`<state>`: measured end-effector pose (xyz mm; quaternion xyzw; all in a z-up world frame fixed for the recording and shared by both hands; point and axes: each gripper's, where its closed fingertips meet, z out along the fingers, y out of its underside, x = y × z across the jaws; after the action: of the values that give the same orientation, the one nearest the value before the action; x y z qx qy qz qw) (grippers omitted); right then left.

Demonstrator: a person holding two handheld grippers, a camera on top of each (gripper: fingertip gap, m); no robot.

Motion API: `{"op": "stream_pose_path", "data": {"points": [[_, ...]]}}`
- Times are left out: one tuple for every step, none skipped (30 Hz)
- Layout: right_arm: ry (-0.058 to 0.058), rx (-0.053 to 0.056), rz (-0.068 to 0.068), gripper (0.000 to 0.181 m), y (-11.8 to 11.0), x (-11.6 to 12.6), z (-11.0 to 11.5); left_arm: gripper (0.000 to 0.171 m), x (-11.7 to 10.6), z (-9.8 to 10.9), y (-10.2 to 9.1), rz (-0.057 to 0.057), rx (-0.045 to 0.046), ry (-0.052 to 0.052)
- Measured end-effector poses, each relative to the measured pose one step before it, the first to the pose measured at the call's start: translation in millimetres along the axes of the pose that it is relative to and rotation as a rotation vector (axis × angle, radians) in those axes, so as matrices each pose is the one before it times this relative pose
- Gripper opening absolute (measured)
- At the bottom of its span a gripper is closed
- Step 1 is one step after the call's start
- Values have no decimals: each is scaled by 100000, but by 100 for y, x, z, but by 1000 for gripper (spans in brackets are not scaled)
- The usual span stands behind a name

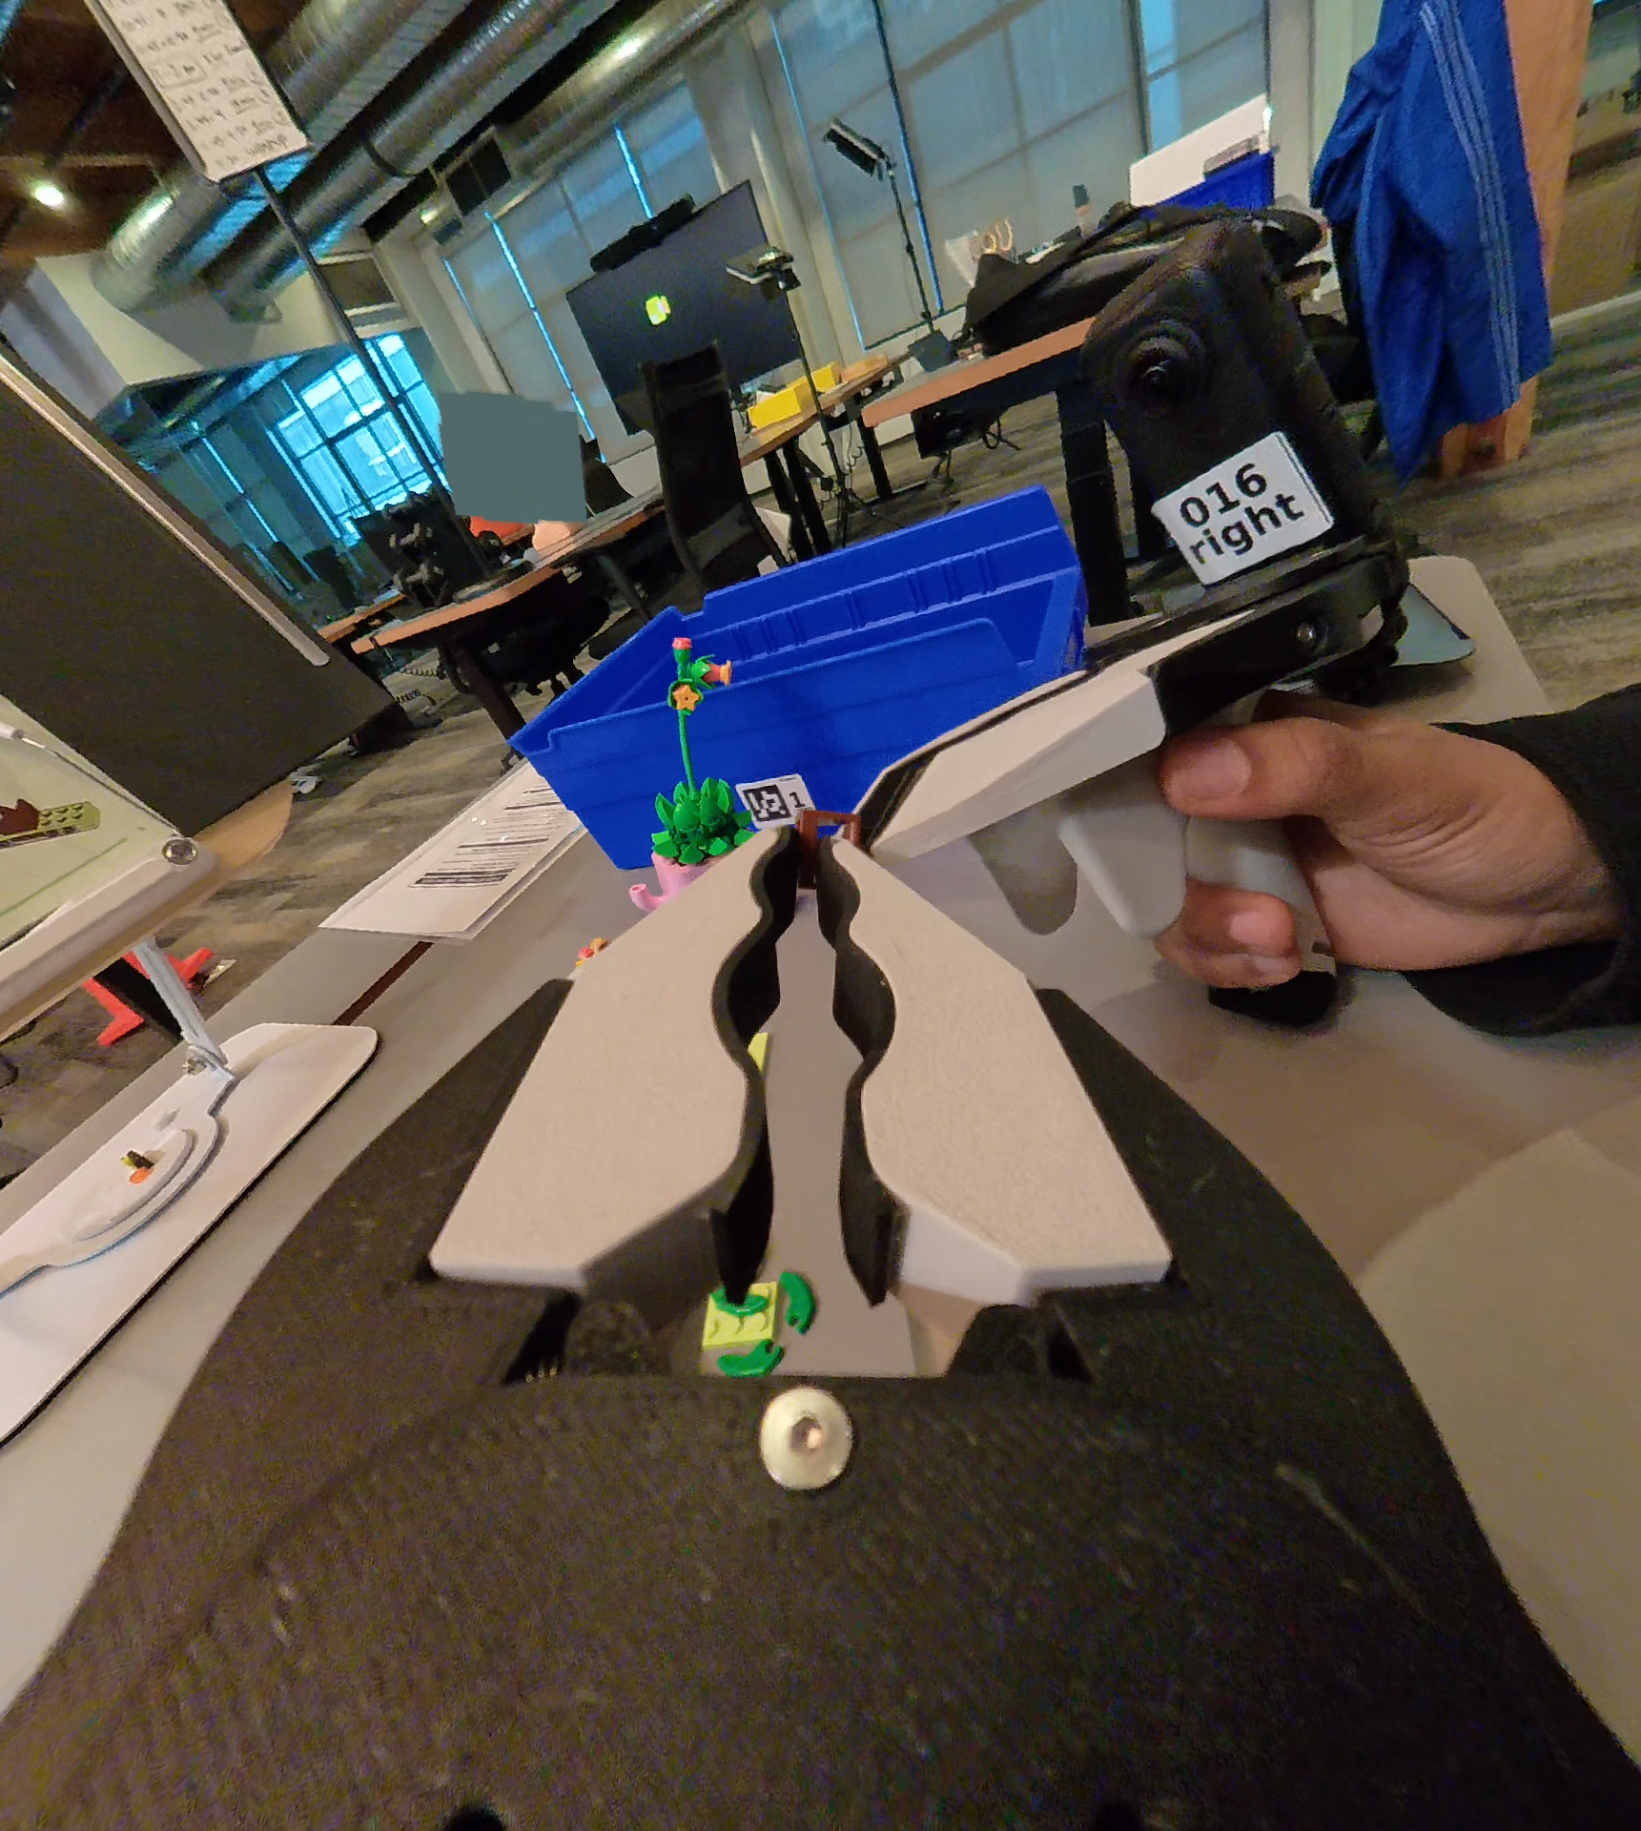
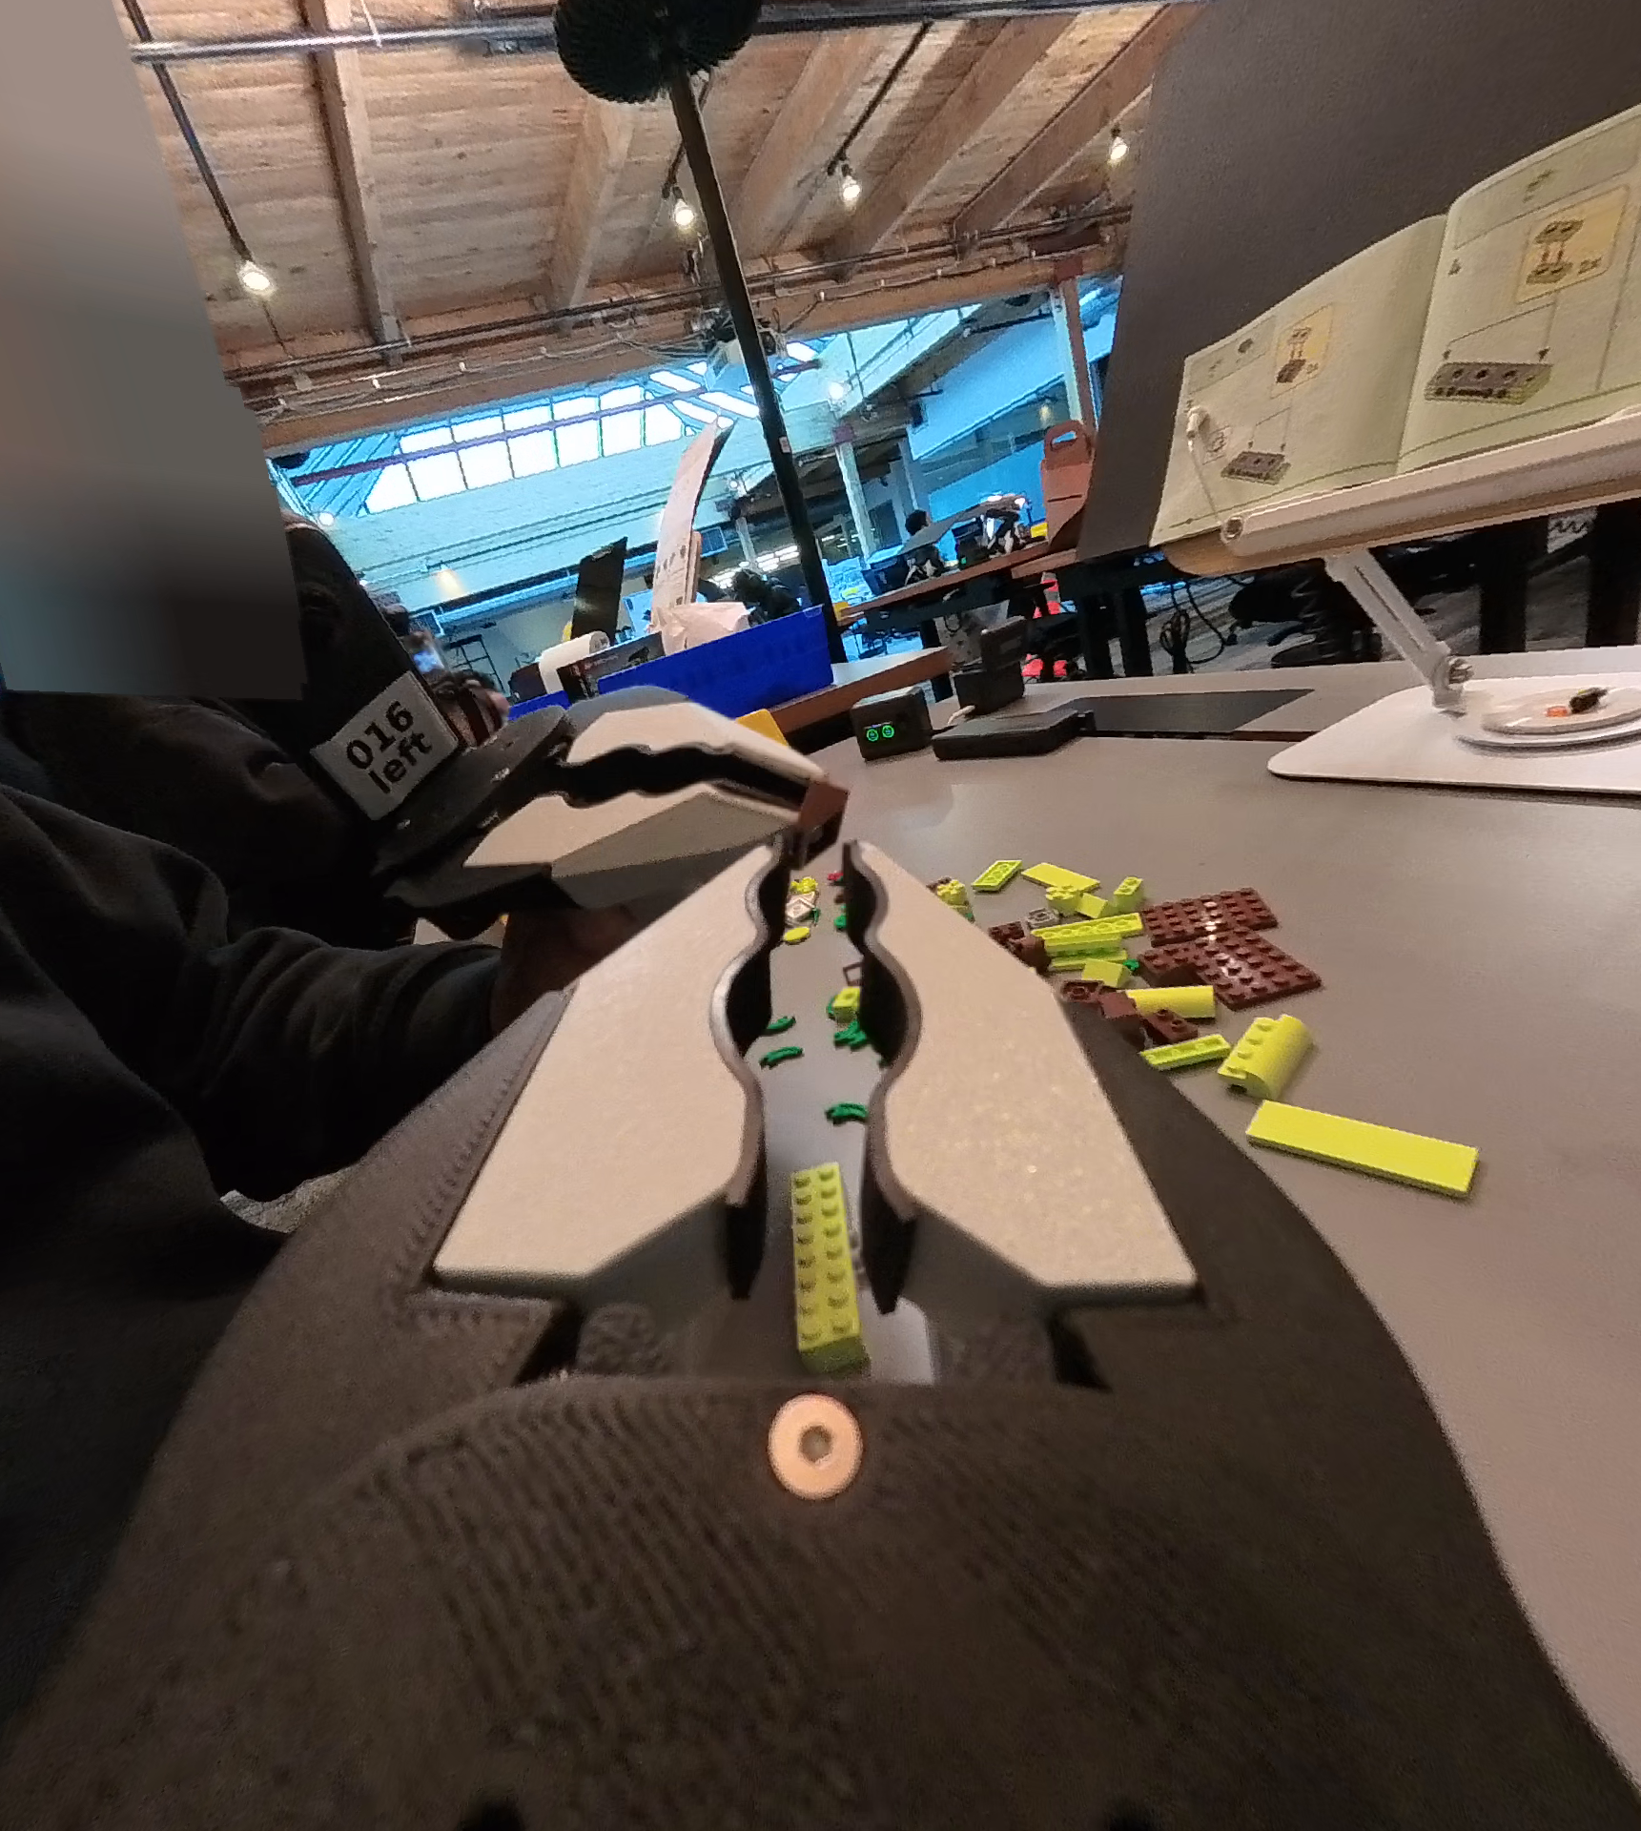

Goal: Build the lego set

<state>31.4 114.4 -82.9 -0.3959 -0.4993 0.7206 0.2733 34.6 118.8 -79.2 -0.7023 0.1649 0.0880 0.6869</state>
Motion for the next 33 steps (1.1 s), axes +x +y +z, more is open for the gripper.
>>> {"op": "stream_pose_path", "data": {"points": [[-45, 304, -539, 7, -73, -45, -37, 0, 155, 47, 22, 137, -74, 417], [-126, 283, -595, 5, -83, -58, -58, 0, 105, 48, 46, 484, -123, -35], [-364, 291, -402, 3, -66, -88, -45, 0, 109, 51, 51, 599, -207, 146], [41, -128, -285, 2, 11, -1, -27, 0, 18, 25, 43, 260, -175, -146], [212, -462, -569, 2, 34, 0, -23, 0, 14, -5, 17, -107, -15, 308], [697, -480, -1091, 1, 7, 48, -36, 0, 49, -14, 25, -616, 23, 950], [1526, -751, -1803, 0, 9, 162, -83, 1, 82, 17, 76, -1481, -278, 1620], [2021, -1594, -2483, 0, 67, 269, -117, 2, 51, 53, 177, -2133, -1012, 1928], [1914, -2726, -3068, 0, 87, 308, -161, 8, -115, 43, 196, -2460, -1323, 1188], [1377, -3675, -4174, 0, 26, 235, -202, 15, -330, -16, 194, -2902, -1668, 170], [1598, -5040, -5654, 0, 53, 248, -227, 19, -369, -163, 134, -3327, -1435, 35], [1841, -6661, -7251, 0, 194, 222, -214, 22, -330, -312, 41, -3433, -598, 173], [908, -8014, -8952, 0, 385, 1, -169, 25, -261, -443, 28, -3242, -220, 271], [-314, -9190, -11409, 0, 653, -251, -58, 26, -236, -481, 104, -2957, -418, 93], [-296, -10545, -13739, 0, 987, -351, 65, 26, -177, -479, 225, -2601, -768, -28], [23, -11838, -15709, 0, 1352, -403, 212, 26, -142, -445, 316, -2249, -1147, -149], [637, -12965, -17558, 1, 1631, -401, 346, 26, -80, -388, 369, -1734, -1478, -140], [1393, -12324, -18170, 1, 1579, -382, 428, 26, -55, -333, 411, -1350, -1748, -184], [1097, -9623, -17845, 1, 1214, -470, 472, 25, 23, -274, 402, -1163, -1861, 137], [723, -5919, -15460, 1, 674, -500, 471, 25, 82, -236, 392, -1147, -1838, 393], [-765, -3215, -11508, 0, 279, -599, 397, 25, 131, -209, 375, -1171, -1567, 669], [-3346, -1160, -7281, 0, 42, -796, 236, 25, 167, -174, 353, -1180, -1189, 995], [-3838, 501, -3577, 0, -148, -668, 130, 24, 174, -166, 322, -1074, -860, 1088], [-3419, 1442, -1789, 1, -248, -463, 14, 24, 137, -139, 293, -888, -588, 786], [-2677, 1297, -1549, 1, -194, -263, -84, 23, 73, -108, 284, -625, -482, 491], [-1641, 422, -1777, 1, -63, -85, -134, 23, 53, -88, 269, -422, -488, 346], [-675, -250, -1820, 1, -2, 48, -146, 23, 21, -51, 268, -486, -659, 370], [-604, -361, -1734, 1, -29, 36, -105, 23, 28, -25, 244, -527, -615, 586], [-876, -360, -1433, 1, -81, -28, -35, 23, 14, -10, 182, -576, -308, 535], [-1283, -268, -1276, 1, -119, -126, 6, 23, -8, -21, 119, -609, -112, 483], [-1343, -227, -1357, 1, -104, -183, 70, 23, -25, -49, 91, -562, -78, 420], [-1154, -345, -1432, 1, -47, -188, 102, 23, -57, -98, 83, -254, -238, 220], [-1145, -498, -1467, 1, 8, -208, 103, 23, -135, -140, 43, -52, -142, -309]]}}
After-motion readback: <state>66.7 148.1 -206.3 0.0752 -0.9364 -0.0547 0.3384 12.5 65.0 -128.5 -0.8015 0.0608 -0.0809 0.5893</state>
